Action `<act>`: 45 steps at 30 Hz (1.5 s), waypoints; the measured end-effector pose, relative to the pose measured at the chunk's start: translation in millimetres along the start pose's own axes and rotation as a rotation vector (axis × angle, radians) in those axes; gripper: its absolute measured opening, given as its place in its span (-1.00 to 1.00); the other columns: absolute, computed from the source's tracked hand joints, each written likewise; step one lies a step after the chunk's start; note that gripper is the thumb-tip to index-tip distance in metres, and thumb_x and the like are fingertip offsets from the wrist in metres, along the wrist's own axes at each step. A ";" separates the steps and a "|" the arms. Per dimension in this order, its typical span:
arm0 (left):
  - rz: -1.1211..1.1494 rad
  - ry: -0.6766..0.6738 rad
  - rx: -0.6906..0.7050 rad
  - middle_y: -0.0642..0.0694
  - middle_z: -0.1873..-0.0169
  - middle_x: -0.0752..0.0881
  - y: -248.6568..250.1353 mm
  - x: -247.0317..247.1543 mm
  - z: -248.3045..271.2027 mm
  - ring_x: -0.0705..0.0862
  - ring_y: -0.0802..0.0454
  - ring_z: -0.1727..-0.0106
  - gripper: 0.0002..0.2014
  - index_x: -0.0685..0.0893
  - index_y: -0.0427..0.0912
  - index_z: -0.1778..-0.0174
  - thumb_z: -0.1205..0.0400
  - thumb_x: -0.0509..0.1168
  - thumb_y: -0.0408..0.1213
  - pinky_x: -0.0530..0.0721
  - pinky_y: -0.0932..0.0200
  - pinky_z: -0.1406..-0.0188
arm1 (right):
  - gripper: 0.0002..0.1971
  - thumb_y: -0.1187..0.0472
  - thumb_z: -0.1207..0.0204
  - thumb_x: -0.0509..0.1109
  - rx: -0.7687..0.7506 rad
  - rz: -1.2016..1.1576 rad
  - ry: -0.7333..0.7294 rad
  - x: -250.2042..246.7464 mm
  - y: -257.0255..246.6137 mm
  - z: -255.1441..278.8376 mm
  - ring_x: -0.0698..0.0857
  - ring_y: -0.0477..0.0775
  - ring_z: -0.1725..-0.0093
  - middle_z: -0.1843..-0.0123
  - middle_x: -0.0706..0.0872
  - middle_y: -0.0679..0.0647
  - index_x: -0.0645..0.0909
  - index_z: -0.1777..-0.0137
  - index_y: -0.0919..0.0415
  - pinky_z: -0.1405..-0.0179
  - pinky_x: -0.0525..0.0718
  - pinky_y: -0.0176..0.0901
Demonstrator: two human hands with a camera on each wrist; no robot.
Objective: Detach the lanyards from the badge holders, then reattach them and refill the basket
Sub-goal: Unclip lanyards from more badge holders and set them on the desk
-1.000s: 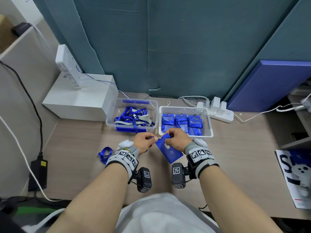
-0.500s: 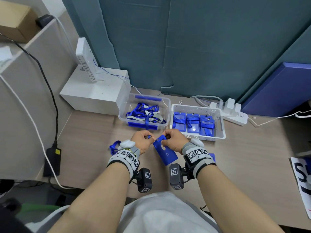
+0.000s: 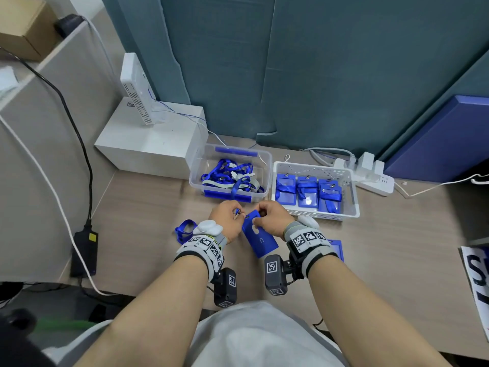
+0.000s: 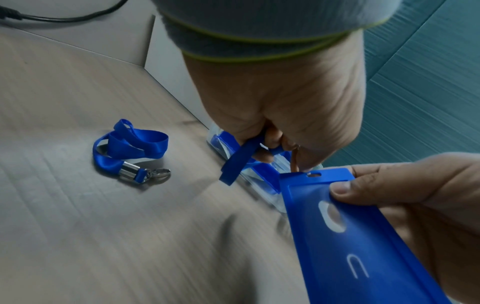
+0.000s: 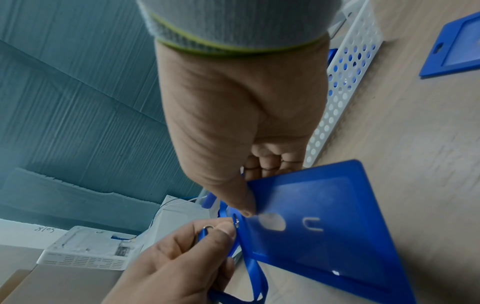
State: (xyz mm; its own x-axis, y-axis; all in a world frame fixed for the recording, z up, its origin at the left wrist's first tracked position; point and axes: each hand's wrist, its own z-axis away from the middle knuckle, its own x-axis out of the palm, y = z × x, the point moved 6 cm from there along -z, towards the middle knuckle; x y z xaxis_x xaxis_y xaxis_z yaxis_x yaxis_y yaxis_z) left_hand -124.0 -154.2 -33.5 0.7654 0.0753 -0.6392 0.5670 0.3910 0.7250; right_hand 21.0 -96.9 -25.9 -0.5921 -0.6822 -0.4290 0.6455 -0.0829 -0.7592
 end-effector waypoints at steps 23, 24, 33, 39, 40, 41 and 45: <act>0.138 0.080 -0.220 0.17 0.20 0.72 -42.2 7.8 -36.6 0.69 0.12 0.16 -0.97 0.83 0.13 0.15 -0.57 0.48 -0.07 0.65 0.15 0.06 | -0.74 0.50 -0.37 0.39 0.111 -0.145 0.030 -15.7 25.2 -30.8 0.75 0.11 0.22 0.36 0.80 0.03 0.68 0.32 0.10 0.08 0.73 0.07; 0.152 0.068 -0.199 0.23 0.17 0.67 -40.4 8.5 -36.2 0.65 0.16 0.13 -0.98 0.84 0.11 0.14 -0.58 0.49 -0.11 0.59 0.19 0.03 | -0.74 0.52 -0.38 0.38 0.113 -0.154 0.033 -16.1 24.9 -31.3 0.75 0.10 0.23 0.37 0.80 0.03 0.68 0.31 0.11 0.09 0.72 0.04; 0.328 0.034 -0.240 -0.02 0.49 0.66 -32.1 15.1 -48.2 0.54 0.01 0.46 -0.94 0.83 -0.06 0.12 -0.59 0.51 -0.17 0.62 0.12 0.31 | -0.85 0.48 -0.39 0.42 0.152 -0.188 0.073 -17.5 32.0 -29.5 0.77 0.16 0.17 0.21 0.84 0.22 0.70 0.18 0.23 0.01 0.75 0.11; 0.311 -0.026 -0.219 -0.08 0.42 0.76 -22.7 25.1 -51.4 0.62 -0.01 0.41 -0.95 0.83 -0.01 0.16 -0.60 0.49 -0.16 0.65 0.22 0.29 | -0.80 0.52 -0.44 0.37 0.169 -0.224 0.107 -24.9 40.4 -18.3 0.75 0.10 0.24 0.28 0.81 0.16 0.70 0.14 0.22 0.08 0.69 -0.03; 0.304 -0.017 -0.229 -0.03 0.38 0.78 -23.8 24.9 -51.5 0.66 -0.03 0.36 -0.94 0.83 0.02 0.17 -0.59 0.47 -0.13 0.68 0.14 0.19 | -0.79 0.53 -0.44 0.36 0.168 -0.233 0.111 -26.1 41.2 -17.4 0.76 0.10 0.25 0.29 0.81 0.16 0.70 0.13 0.22 0.08 0.69 -0.03; 0.283 -0.003 -0.247 0.00 0.35 0.78 -24.4 22.5 -51.0 0.70 -0.06 0.30 -0.91 0.81 0.03 0.15 -0.60 0.43 -0.10 0.68 0.11 0.14 | -0.78 0.54 -0.44 0.35 0.171 -0.238 0.118 -27.5 42.0 -17.2 0.76 0.11 0.25 0.29 0.81 0.17 0.70 0.13 0.22 0.08 0.69 -0.04; 0.122 0.120 -0.402 -0.07 0.33 0.70 -50.4 -4.5 -30.2 0.64 -0.21 0.29 -0.81 0.54 0.03 0.21 -0.67 0.15 -0.02 0.57 0.06 0.28 | -0.77 0.54 -0.51 0.34 0.163 -0.258 0.146 -22.5 36.0 -20.0 0.68 0.02 0.27 0.27 0.73 0.07 0.64 0.17 0.19 0.24 0.61 -0.20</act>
State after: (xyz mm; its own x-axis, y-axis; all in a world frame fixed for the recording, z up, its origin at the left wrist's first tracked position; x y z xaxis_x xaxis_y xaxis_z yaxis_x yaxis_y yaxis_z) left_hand -165.2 -146.6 -74.9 0.7648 0.2398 -0.5980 0.2929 0.6973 0.6542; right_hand 47.9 -70.0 -53.4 -0.8012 -0.5135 -0.3071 0.5269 -0.3623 -0.7688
